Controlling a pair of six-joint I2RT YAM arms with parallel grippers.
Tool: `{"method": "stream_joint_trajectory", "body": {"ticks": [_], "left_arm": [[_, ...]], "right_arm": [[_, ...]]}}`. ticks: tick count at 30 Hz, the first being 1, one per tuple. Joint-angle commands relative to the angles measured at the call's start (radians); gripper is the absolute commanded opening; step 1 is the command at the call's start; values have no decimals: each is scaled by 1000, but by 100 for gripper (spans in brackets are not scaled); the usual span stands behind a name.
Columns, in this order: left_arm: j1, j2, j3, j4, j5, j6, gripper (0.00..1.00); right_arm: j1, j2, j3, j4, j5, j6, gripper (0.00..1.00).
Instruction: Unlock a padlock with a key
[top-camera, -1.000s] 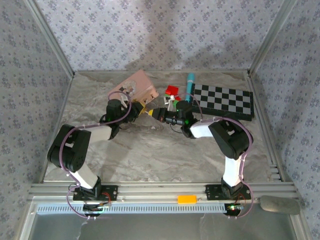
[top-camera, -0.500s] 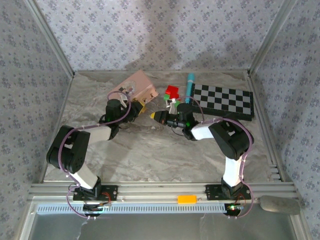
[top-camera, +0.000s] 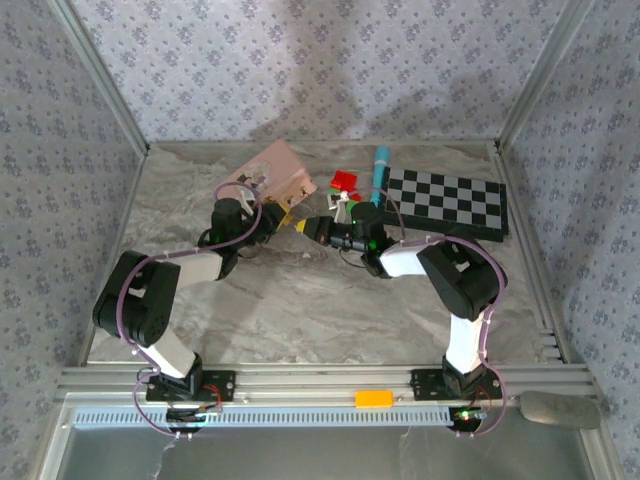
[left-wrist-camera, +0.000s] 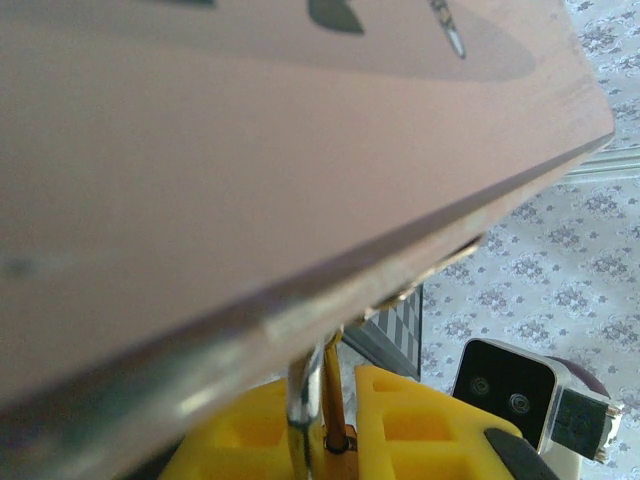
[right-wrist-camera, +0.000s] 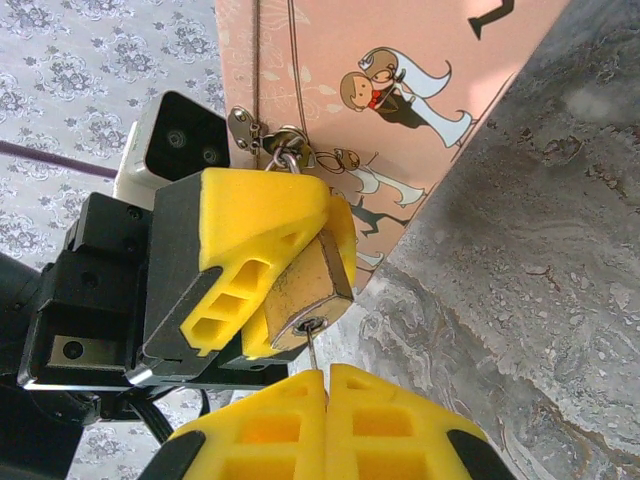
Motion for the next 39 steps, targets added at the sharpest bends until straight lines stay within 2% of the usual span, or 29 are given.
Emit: {"method": "stream_joint_trajectory", "body": {"ticks": [1, 13, 21, 33, 39], "left_arm": [[-13, -53, -1, 90, 5, 4, 0], [-19, -58, -18, 122, 7, 26, 0], [-26, -70, -29, 158, -7, 5, 0], [-59, -80, -47, 224, -15, -23, 0], [-60, -72, -49, 244, -15, -33, 0]], "right_arm": [[7, 9, 31, 16, -5, 7, 0], [-3, 25, 43, 116, -26, 116, 0], [13, 106, 81, 201, -29, 245, 0], [1, 133, 147, 135, -41, 441, 0], [9, 142, 191, 109, -73, 480, 0]]}}
